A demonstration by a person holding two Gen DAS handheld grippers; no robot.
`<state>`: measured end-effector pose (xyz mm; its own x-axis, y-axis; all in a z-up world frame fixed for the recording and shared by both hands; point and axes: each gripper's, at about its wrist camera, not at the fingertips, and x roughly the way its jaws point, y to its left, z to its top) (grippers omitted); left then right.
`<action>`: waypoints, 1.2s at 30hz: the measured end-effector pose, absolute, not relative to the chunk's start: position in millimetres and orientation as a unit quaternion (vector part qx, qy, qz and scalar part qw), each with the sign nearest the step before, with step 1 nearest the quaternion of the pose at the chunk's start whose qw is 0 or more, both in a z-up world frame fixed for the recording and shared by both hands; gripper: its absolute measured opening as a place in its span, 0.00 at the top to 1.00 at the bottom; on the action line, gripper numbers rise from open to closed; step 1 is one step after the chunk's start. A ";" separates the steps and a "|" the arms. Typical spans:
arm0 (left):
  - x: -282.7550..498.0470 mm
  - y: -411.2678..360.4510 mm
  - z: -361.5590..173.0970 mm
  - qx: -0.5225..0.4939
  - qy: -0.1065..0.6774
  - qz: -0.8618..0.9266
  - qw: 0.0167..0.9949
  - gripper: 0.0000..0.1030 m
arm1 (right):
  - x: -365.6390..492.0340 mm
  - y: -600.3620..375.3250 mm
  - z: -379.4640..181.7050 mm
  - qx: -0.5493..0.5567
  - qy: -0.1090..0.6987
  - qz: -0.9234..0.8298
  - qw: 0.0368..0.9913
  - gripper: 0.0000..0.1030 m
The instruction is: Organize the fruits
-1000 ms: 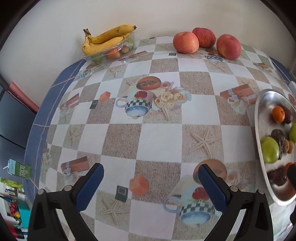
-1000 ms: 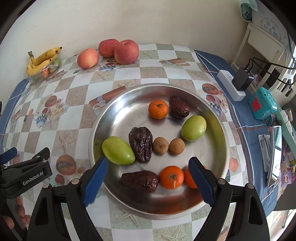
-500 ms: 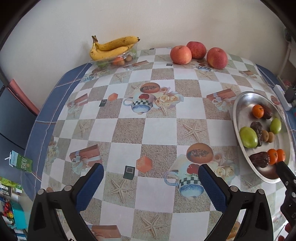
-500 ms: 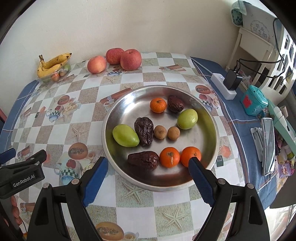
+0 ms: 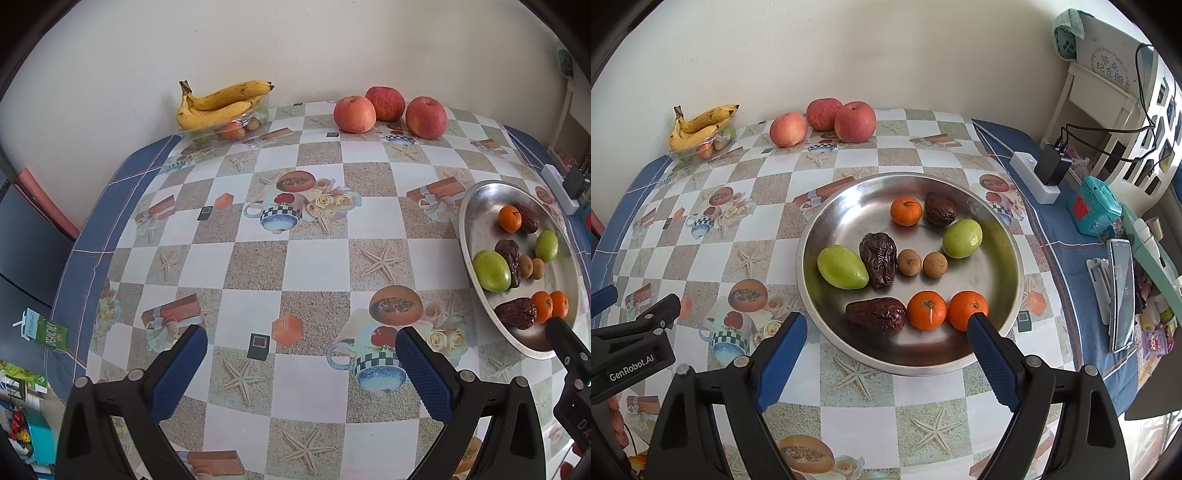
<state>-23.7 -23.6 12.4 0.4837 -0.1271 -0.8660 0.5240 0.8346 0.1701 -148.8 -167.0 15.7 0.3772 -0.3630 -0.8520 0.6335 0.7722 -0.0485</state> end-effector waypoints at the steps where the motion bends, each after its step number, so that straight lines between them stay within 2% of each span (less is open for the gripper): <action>1: -23.4 -23.4 12.2 0.211 0.471 -0.195 0.834 0.00 | -148.4 -166.9 15.5 0.144 0.468 -0.304 0.817 0.14; 36: -19.4 -22.5 6.0 0.211 0.489 -0.193 0.824 0.00 | -148.7 -170.4 12.9 0.143 0.474 -0.306 0.814 0.14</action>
